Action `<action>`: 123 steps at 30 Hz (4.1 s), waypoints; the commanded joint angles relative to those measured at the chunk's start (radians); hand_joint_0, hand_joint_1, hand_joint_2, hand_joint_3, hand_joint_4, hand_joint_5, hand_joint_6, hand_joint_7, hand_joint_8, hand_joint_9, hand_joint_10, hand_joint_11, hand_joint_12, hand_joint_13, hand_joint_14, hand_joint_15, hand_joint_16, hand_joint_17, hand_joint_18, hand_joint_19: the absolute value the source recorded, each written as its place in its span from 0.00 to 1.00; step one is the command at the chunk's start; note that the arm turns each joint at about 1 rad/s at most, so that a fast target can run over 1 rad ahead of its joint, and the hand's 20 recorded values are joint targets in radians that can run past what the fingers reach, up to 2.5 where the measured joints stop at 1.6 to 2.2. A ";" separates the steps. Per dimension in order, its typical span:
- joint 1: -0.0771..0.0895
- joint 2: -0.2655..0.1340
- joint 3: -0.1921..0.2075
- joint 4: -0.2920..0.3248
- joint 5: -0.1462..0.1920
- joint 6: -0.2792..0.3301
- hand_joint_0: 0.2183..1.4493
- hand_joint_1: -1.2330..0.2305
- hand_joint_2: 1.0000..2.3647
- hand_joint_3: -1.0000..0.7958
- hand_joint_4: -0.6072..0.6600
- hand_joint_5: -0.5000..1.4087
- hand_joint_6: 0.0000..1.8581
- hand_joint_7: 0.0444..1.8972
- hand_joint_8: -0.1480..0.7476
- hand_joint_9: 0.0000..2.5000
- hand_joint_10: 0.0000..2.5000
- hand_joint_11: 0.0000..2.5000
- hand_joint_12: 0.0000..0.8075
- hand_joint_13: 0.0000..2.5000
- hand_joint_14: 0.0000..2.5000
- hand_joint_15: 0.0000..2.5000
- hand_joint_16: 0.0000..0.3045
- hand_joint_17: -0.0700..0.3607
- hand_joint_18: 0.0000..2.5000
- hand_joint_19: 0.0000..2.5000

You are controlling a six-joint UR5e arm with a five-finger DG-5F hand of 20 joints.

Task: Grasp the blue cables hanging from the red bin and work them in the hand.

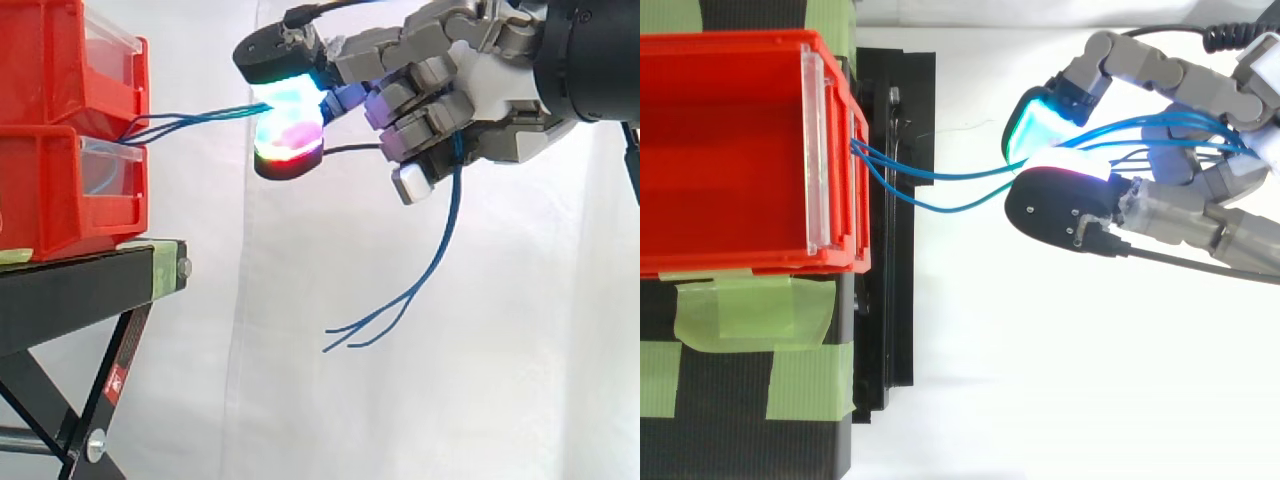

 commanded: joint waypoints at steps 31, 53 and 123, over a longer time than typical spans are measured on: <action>-0.011 0.000 -0.001 0.001 -0.022 -0.026 0.58 0.45 0.22 0.75 0.73 0.41 0.12 0.69 0.81 0.68 1.00 1.00 0.87 0.84 1.00 0.86 0.69 0.53 1.00 0.31; -0.011 0.000 0.000 -0.001 -0.023 -0.026 0.55 0.44 0.01 0.18 0.71 0.43 0.07 0.72 0.81 0.68 1.00 1.00 0.87 0.84 1.00 0.86 0.69 0.53 1.00 0.31; -0.034 0.000 0.000 -0.005 -0.097 -0.054 0.65 0.39 0.01 0.61 0.69 0.39 0.20 0.67 0.81 0.68 1.00 1.00 0.87 0.84 1.00 0.86 0.69 0.53 1.00 0.31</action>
